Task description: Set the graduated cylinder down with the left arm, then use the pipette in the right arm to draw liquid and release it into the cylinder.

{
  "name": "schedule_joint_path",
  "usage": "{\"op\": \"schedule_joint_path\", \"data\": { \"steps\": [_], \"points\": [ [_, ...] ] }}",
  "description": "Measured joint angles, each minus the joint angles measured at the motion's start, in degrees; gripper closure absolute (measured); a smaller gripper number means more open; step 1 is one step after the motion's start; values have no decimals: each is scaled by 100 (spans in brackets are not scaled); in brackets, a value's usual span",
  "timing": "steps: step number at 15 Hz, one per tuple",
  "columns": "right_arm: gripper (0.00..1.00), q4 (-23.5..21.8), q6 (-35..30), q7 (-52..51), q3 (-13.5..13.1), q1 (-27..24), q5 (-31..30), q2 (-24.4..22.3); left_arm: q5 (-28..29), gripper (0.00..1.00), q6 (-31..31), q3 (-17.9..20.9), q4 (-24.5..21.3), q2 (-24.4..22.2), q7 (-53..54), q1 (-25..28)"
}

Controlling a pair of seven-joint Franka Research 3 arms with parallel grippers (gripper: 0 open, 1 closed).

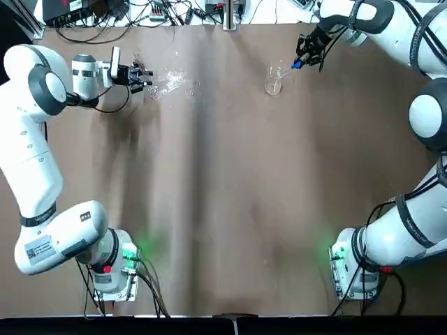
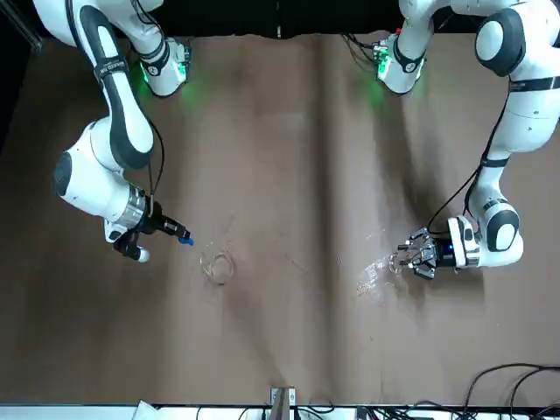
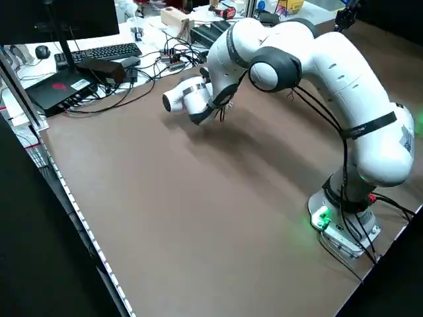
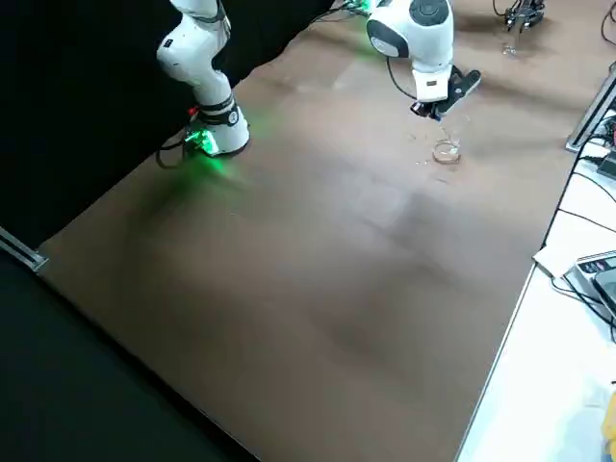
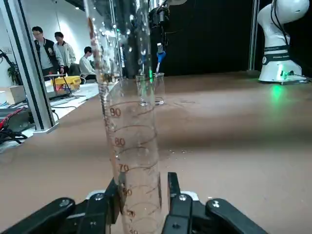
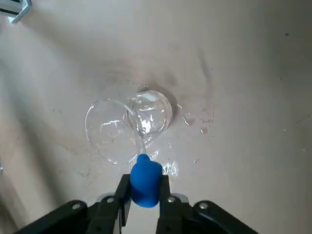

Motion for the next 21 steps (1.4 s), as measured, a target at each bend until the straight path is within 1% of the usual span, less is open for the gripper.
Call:
{"op": "schedule_joint_path", "data": {
  "steps": [2, 11, 13, 14, 16, 21],
  "points": [
    [73, 3, 0, 1, 0, 1, 0, 0, -2, 58, 0, 0, 0, 0, 0, 0],
    [73, 86, 3, 4, -15, 1, 0, 0, -6, 56, 0, 1, 0, 0, -4, 22],
    [73, 118, 2, 4, -25, -1, 0, 0, -6, 58, 0, 1, 0, 0, -5, 32],
    [73, 127, 0, 5, -31, -1, 0, 0, -7, 63, 0, 1, 1, 0, -5, 33],
    [73, 145, -13, 5, -40, -2, 0, 0, -8, 66, -3, 1, 2, 0, -6, 33],
    [73, 152, -29, 5, -51, -2, 0, 0, -9, 66, -3, 1, 3, 0, -7, 32]
  ]
}}
